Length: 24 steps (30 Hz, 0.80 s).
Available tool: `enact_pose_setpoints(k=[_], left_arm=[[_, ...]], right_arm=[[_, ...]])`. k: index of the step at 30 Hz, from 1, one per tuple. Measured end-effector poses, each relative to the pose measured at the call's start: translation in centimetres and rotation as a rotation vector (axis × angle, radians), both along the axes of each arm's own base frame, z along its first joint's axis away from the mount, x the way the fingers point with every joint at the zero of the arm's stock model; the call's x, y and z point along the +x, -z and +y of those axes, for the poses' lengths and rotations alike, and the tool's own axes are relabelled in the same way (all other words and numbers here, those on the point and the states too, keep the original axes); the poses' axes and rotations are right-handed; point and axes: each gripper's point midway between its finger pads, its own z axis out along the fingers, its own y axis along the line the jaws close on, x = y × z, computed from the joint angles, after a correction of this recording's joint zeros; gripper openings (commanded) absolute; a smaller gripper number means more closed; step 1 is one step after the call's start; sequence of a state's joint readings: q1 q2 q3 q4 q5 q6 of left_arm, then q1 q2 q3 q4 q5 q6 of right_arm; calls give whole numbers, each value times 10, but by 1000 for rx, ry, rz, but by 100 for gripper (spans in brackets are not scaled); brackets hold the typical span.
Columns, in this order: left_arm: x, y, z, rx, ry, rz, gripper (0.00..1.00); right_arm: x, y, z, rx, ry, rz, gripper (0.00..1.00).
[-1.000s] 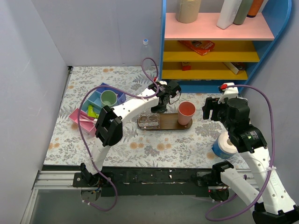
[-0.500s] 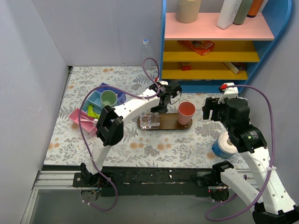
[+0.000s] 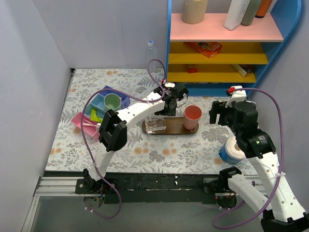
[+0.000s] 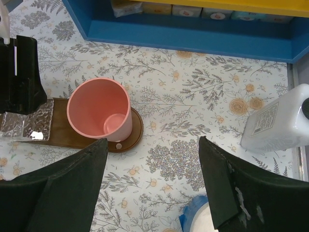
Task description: Prepare toiletry sets of a toothbrush and toothpaste on the tray
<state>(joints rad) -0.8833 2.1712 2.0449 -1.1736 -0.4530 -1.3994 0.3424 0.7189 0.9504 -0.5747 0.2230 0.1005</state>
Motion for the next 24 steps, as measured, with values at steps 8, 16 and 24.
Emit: enact_pose_setpoints(k=[8, 16, 24], left_arm=[[2, -22, -11, -89, 57, -55, 57], [-5, -36, -3, -94, 86, -67, 57], [-18, -114, 16, -242, 187, -212, 63]], right_arm=[[2, 3, 0, -4, 3, 11, 80], [5, 3, 3, 1, 0, 31, 70], [13, -2, 26, 56, -67, 61, 65]])
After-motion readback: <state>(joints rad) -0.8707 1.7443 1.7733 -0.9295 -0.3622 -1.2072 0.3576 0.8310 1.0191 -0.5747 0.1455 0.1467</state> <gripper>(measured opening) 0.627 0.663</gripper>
